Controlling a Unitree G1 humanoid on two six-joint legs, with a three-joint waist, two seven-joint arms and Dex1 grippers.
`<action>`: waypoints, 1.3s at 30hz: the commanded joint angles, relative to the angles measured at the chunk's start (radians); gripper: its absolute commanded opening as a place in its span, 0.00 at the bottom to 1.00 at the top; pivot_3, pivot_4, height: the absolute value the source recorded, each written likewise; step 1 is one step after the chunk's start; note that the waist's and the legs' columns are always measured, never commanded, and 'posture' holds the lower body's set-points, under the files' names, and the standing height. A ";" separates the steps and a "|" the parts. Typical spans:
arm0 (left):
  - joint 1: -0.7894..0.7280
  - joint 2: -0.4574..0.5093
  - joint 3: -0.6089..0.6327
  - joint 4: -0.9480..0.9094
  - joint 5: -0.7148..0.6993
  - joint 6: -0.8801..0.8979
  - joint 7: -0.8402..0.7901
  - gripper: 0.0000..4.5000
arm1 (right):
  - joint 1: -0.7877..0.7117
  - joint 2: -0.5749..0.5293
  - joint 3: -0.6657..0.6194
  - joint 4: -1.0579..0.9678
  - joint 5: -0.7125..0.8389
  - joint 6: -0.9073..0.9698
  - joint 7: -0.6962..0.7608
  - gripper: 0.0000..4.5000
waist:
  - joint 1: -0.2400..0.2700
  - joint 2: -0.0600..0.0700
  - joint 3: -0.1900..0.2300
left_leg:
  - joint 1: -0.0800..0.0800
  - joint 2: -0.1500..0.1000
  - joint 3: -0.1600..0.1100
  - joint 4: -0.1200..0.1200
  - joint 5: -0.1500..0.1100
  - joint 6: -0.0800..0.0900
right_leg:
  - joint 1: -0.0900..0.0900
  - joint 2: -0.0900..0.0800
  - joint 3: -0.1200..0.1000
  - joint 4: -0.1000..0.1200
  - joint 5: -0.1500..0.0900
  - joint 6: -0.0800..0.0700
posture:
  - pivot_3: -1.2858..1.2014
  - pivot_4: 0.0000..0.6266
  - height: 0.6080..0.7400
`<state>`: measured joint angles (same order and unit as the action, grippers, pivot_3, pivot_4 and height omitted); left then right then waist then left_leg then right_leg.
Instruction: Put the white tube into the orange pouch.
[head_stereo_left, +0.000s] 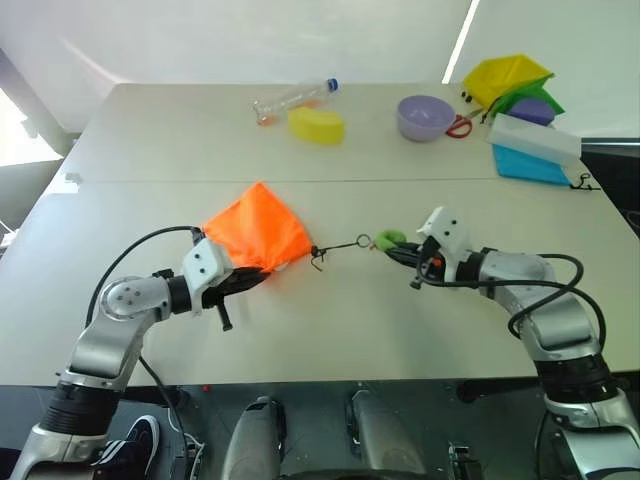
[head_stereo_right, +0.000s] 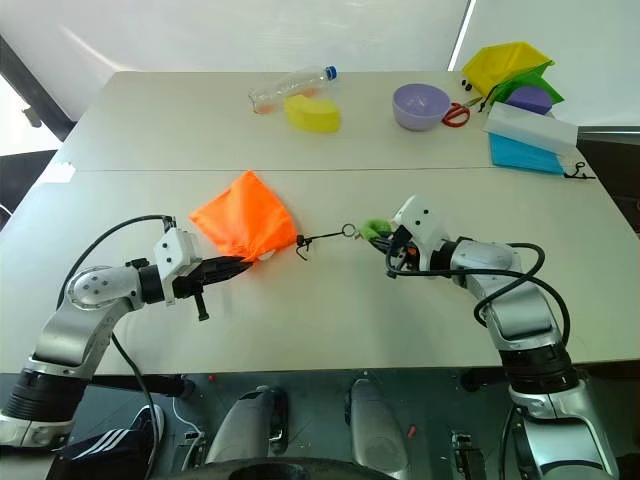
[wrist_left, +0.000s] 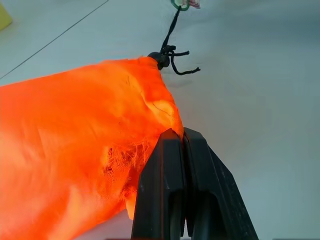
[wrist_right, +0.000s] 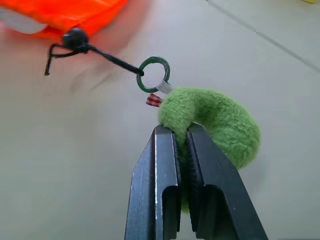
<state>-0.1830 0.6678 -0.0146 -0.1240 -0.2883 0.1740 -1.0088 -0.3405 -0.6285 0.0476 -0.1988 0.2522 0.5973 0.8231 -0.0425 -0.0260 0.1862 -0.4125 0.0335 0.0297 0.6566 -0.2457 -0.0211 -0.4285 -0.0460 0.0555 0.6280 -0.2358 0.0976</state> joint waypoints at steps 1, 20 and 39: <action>-0.022 0.010 0.018 -0.008 -0.047 0.003 -0.041 0.00 | -0.006 0.000 -0.020 -0.055 0.023 0.003 -0.010 0.00 | -0.001 0.000 0.000 | 0.000 0.000 0.000 0.000 0.000 0.000 | 0.000 0.000 0.000 0.000 0.000 0.000 | 0.52 0.24 1.00; -0.332 -0.032 0.041 0.121 -0.203 0.196 -0.095 0.74 | -0.039 0.048 0.027 0.039 -0.050 -0.099 -0.085 0.00 | 0.004 0.000 0.000 | 0.000 -0.001 0.000 0.002 0.000 0.000 | 0.001 0.001 0.000 0.000 0.000 0.001 | 0.52 0.24 1.00; -0.840 -0.338 -0.224 1.107 0.163 -0.254 -0.384 0.74 | -0.058 0.095 0.052 0.079 -0.093 -0.152 -0.120 0.00 | 0.009 -0.001 0.000 | -0.006 -0.002 -0.001 0.007 0.000 0.001 | -0.001 0.002 0.000 0.000 0.000 0.002 | 0.52 0.24 1.00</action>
<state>-0.9948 0.3332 -0.2427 0.9467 -0.1449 -0.0570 -1.3756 -0.3905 -0.5378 0.1109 -0.0939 0.1601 0.4647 0.7106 -0.0333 -0.0266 0.1866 -0.4197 0.0313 0.0277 0.6629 -0.2461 -0.0202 -0.4305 -0.0442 0.0551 0.6287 -0.2352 0.1007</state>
